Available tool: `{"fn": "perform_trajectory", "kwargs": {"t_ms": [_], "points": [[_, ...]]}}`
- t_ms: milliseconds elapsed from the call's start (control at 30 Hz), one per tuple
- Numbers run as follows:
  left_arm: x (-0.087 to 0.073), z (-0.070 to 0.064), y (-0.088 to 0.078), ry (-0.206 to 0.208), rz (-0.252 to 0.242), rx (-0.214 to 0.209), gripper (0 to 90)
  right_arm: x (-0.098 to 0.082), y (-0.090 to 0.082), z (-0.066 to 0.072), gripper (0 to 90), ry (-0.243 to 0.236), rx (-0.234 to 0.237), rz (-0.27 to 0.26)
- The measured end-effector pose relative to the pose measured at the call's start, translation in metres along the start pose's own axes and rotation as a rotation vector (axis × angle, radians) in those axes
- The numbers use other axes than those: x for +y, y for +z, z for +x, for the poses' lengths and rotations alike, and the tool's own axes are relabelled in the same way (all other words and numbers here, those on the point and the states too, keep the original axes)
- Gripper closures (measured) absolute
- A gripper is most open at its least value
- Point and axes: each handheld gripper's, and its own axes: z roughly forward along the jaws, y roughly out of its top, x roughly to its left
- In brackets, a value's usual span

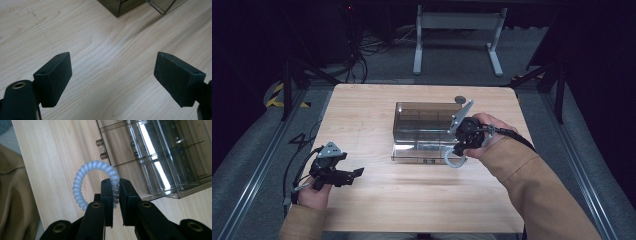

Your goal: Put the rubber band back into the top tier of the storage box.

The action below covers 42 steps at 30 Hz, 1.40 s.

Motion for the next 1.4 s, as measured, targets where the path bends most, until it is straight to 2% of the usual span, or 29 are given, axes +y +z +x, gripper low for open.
{"fn": "perform_trajectory", "kwargs": {"t_ms": [433,633,833,1133,1400], "points": [[-0.007,0.000,-0.005,-0.010,0.005,0.017,15.7,0.013,0.005,-0.015,83.2,-0.004,-0.001,0.006],[-0.013,0.001,-0.012,-0.038,-0.003,0.029,15.6,0.023,0.009,-0.019,83.2,-0.015,0.005,0.006],[-0.016,-0.004,-0.012,-0.015,0.013,0.044,15.7,0.036,0.013,-0.022,83.2,-0.037,0.007,0.009],[-0.014,-0.004,-0.009,-0.013,0.011,0.036,15.7,0.046,0.015,-0.023,83.2,-0.060,0.000,0.026],[-0.012,-0.004,-0.008,-0.011,0.012,0.034,15.7,0.059,0.026,-0.027,83.2,-0.080,0.000,0.048]]}}
